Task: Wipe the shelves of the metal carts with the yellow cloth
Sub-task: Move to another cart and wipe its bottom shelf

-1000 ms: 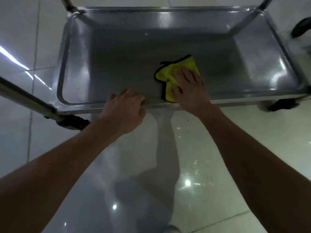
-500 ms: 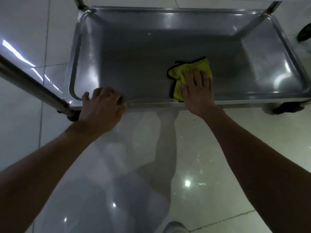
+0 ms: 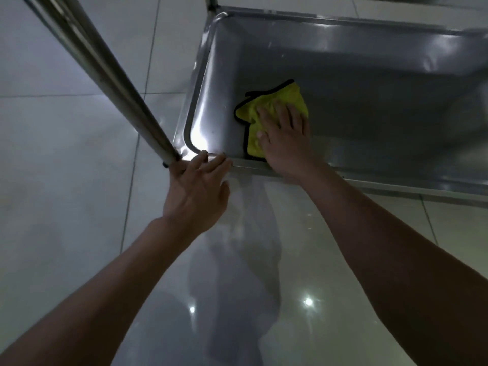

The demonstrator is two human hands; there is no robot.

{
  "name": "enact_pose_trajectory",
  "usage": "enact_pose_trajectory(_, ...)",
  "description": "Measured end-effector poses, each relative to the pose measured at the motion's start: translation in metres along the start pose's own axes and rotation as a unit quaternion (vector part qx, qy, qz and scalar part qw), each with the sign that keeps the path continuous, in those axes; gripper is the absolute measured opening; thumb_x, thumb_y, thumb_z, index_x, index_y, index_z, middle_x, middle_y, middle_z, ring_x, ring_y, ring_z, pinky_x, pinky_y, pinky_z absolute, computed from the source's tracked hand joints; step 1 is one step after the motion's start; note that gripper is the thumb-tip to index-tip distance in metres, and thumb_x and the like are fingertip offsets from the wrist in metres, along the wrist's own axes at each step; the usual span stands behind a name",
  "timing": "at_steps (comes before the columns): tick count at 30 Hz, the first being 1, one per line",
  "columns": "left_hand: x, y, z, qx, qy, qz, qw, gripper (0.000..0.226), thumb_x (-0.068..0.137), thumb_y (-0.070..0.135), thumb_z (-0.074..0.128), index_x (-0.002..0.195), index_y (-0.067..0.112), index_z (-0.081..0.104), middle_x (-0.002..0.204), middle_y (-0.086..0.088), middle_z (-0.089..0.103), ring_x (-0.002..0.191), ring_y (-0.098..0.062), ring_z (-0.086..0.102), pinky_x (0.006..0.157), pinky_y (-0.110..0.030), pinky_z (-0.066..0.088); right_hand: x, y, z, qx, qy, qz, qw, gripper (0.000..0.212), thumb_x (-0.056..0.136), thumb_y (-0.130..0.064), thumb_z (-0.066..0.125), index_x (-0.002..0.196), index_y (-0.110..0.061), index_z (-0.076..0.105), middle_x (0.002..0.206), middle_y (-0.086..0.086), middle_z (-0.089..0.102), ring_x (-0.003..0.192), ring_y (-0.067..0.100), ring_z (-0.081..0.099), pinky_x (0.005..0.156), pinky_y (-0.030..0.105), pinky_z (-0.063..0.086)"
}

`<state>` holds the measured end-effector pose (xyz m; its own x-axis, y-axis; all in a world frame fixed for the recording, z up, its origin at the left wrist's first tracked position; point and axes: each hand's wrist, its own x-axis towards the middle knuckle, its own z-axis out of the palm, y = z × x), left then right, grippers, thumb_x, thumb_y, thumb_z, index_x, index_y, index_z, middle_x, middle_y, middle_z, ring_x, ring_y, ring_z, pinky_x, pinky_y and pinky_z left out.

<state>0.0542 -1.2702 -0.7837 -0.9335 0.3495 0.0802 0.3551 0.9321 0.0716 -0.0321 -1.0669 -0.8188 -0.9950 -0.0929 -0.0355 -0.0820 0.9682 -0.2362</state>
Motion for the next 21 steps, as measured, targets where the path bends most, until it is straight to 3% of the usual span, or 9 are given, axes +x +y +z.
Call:
enact_pose_trajectory(6, -0.002, -0.011, 0.004, 0.012, -0.034, 0.005, 0.999, 0.055, 0.091, 0.03, 0.046, 0.146, 0.021, 0.048, 0.15, 0.005, 0.05, 0.142, -0.022, 0.039, 0.101, -0.055, 0.039, 0.041, -0.075, 0.009, 0.023, -0.046, -0.09, 0.995, 0.053, 0.102, -0.042, 0.032, 0.154, -0.036, 0.021, 0.165, 0.003, 0.011, 0.151, 0.032, 0.004, 0.121, 0.052, 0.002)
enact_pose_trajectory(10, -0.015, -0.014, 0.009, 0.038, -0.045, -0.016, 0.998, 0.062, 0.09, 0.036, 0.052, 0.149, 0.021, 0.042, 0.151, 0.005, 0.047, 0.142, -0.03, 0.035, 0.106, -0.057, 0.034, 0.048, -0.108, 0.02, 0.022, -0.048, -0.128, 0.99, 0.053, 0.101, -0.042, 0.034, 0.153, -0.039, 0.023, 0.165, -0.001, 0.011, 0.151, 0.031, 0.004, 0.121, 0.052, 0.002)
enact_pose_trajectory(16, -0.014, -0.018, 0.008, 0.078, -0.016, 0.003, 0.997, 0.057, 0.092, 0.041, 0.048, 0.147, 0.024, 0.047, 0.148, 0.008, 0.051, 0.129, -0.028, 0.048, 0.096, -0.048, 0.036, 0.046, -0.094, 0.017, 0.057, -0.022, -0.111, 0.992, 0.053, 0.098, -0.044, 0.039, 0.15, -0.04, 0.029, 0.164, -0.003, 0.018, 0.15, 0.027, 0.013, 0.121, 0.049, 0.009)
enact_pose_trajectory(21, 0.007, -0.01, -0.002, 0.047, -0.021, -0.002, 0.999, 0.042, 0.096, 0.042, 0.039, 0.125, 0.026, 0.065, 0.135, 0.007, 0.062, 0.122, -0.027, 0.053, 0.094, -0.046, 0.04, 0.034, -0.039, 0.002, 0.082, -0.017, -0.041, 0.996, 0.053, 0.1, -0.043, 0.037, 0.152, -0.039, 0.026, 0.164, -0.001, 0.016, 0.15, 0.027, 0.011, 0.122, 0.045, 0.009)
